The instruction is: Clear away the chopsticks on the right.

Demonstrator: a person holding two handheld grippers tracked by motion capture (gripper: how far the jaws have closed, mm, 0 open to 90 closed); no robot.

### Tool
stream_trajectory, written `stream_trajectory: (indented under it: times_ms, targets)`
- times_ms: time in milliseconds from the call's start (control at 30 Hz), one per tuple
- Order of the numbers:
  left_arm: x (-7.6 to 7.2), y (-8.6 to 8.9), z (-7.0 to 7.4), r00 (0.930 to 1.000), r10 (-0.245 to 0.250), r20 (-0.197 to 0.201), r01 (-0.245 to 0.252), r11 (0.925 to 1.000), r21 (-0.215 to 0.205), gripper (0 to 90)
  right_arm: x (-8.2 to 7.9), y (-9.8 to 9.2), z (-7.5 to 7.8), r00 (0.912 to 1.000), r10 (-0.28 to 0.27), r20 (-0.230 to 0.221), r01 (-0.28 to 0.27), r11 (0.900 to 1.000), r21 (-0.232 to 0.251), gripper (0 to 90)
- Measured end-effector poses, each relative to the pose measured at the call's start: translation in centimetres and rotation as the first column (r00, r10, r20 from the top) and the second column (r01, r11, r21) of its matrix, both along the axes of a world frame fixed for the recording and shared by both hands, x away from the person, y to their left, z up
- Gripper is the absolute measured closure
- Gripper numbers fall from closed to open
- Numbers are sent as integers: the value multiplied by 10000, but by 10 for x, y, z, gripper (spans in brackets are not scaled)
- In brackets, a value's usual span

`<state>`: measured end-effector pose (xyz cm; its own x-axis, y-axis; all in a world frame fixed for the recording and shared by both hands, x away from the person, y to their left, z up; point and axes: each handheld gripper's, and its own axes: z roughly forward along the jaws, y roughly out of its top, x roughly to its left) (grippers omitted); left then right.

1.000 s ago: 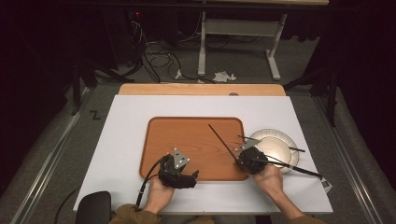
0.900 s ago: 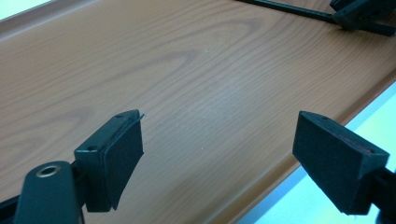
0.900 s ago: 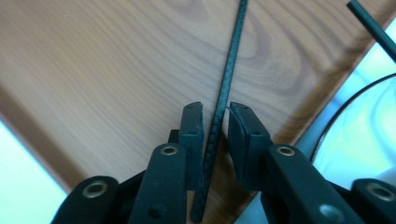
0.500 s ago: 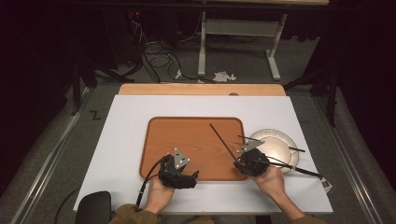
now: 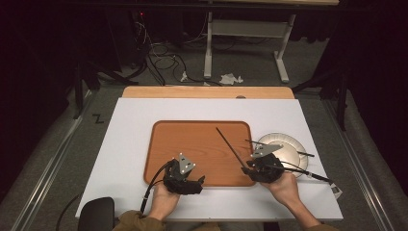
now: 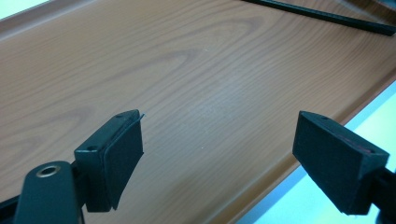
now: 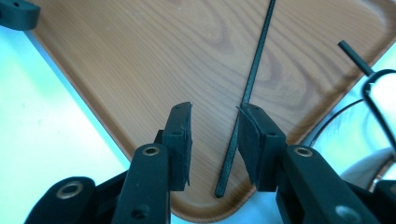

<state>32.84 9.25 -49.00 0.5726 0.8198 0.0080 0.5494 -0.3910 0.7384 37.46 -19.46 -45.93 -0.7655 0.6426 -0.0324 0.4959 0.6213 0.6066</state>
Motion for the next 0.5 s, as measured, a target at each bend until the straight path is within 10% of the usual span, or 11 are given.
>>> stream_trajectory:
  times_ms: [500]
  targets:
    - [0,1,0,10000,19,19,-19,10000,-18,165,-4,-16,15,9995,-135,300,120,9988,469,654]
